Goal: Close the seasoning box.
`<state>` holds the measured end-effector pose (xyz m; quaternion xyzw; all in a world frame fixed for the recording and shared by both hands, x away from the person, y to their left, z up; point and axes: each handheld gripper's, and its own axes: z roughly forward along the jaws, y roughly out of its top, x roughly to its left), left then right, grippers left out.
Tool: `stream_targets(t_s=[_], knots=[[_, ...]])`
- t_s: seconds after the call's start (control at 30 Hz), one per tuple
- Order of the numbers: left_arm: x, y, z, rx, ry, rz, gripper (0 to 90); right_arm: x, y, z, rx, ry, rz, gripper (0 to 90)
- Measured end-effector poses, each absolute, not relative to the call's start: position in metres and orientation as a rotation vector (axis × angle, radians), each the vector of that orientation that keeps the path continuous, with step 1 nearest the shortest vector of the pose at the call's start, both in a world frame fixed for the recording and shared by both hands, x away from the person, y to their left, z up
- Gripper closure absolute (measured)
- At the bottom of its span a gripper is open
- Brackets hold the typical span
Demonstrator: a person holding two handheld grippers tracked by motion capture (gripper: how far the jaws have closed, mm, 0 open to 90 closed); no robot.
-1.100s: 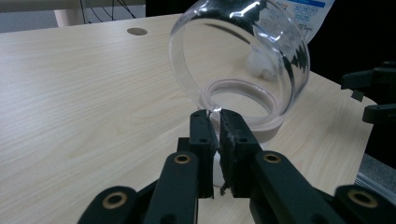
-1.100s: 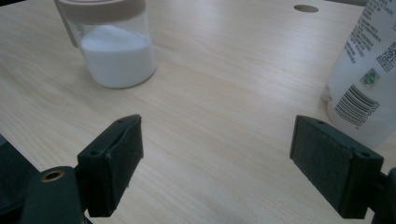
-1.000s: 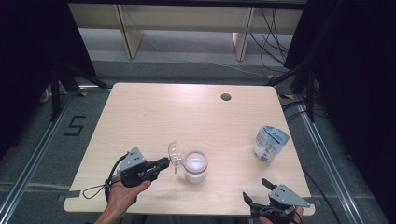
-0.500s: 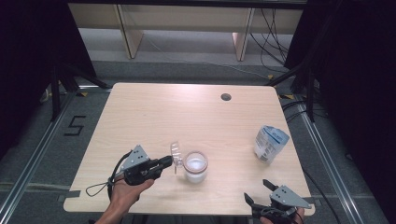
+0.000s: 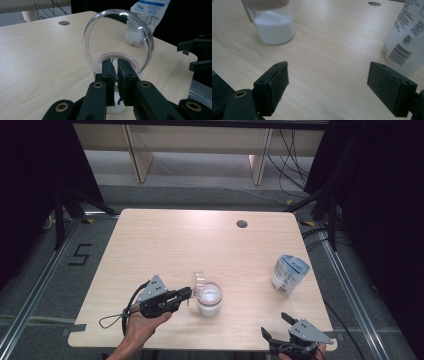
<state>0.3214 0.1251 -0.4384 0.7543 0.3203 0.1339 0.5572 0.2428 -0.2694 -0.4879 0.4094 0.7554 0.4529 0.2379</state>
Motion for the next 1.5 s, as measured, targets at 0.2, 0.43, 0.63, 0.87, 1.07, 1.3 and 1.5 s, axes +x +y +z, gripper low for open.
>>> stream_targets(t_s=[0.2, 0.43, 0.63, 0.87, 1.07, 1.3, 1.5], knots=[[0.324, 0.121, -0.439, 1.787, 0.723, 0.328, 82.4, 0.242, -0.269, -0.488, 1.139, 2.07, 1.242, 18.2], [0.323, 0.125, -0.441, 1.781, 0.713, 0.307, 66.4, 0.243, -0.269, -0.488, 1.138, 2.074, 1.248, 18.2], [0.317, 0.13, -0.442, 1.765, 0.743, 0.256, 53.4, 0.243, -0.27, -0.488, 1.134, 2.072, 1.246, 18.0], [0.312, 0.135, -0.442, 1.769, 0.763, 0.224, 41.2, 0.242, -0.269, -0.488, 1.143, 2.066, 1.247, 18.0], [0.305, 0.14, -0.447, 1.799, 0.784, 0.199, 32.5, 0.242, -0.269, -0.488, 1.14, 2.067, 1.251, 18.0], [0.298, 0.147, -0.455, 1.832, 0.782, 0.185, 21.8, 0.241, -0.268, -0.486, 1.104, 2.08, 1.26, 17.7], [0.292, 0.15, -0.462, 1.839, 0.783, 0.18, 16.5, 0.239, -0.266, -0.485, 1.103, 2.098, 1.3, 16.6]])
